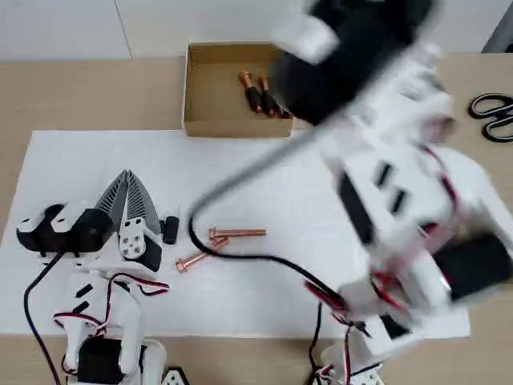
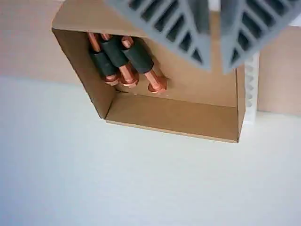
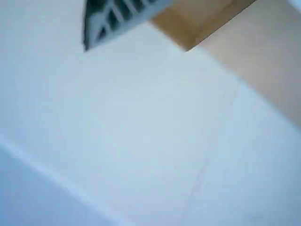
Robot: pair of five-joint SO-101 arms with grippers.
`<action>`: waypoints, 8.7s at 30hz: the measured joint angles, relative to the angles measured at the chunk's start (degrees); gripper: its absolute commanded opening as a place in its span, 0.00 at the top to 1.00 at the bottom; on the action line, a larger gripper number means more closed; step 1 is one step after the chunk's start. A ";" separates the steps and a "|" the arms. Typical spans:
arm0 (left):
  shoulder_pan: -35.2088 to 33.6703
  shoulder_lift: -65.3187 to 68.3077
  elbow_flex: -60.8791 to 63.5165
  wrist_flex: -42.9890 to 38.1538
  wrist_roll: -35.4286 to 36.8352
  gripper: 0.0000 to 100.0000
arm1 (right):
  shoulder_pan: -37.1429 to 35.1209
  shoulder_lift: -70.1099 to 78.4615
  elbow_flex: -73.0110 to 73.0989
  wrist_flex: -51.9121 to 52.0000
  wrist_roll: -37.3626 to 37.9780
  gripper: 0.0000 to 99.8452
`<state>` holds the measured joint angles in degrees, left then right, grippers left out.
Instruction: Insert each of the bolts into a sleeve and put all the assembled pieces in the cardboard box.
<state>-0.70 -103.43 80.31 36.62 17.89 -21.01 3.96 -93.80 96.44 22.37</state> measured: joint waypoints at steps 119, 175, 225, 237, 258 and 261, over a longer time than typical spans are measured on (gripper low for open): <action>7.03 71.12 -49.32 39.38 -0.97 0.99 | 14.86 -71.12 143.38 -30.59 -14.86 0.86; 0.88 115.34 -66.73 44.40 -2.81 0.88 | 15.03 -71.38 147.87 -32.44 -14.77 0.86; 24.00 116.22 -88.35 44.40 -0.09 0.99 | 15.47 -71.38 147.87 -32.44 -14.77 0.86; 31.21 130.11 -92.40 42.37 -0.26 0.99 | 25.93 -75.16 147.87 -32.44 -14.77 0.86; 36.48 149.63 -119.91 45.89 -0.09 0.91 | 28.48 -92.57 151.65 -32.44 -14.59 0.86; 36.40 152.00 -124.48 49.49 -0.26 0.84 | 28.48 -92.57 151.65 -32.44 -14.59 0.86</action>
<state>35.69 48.57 -44.18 86.11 17.63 7.47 -88.62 57.85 64.00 7.78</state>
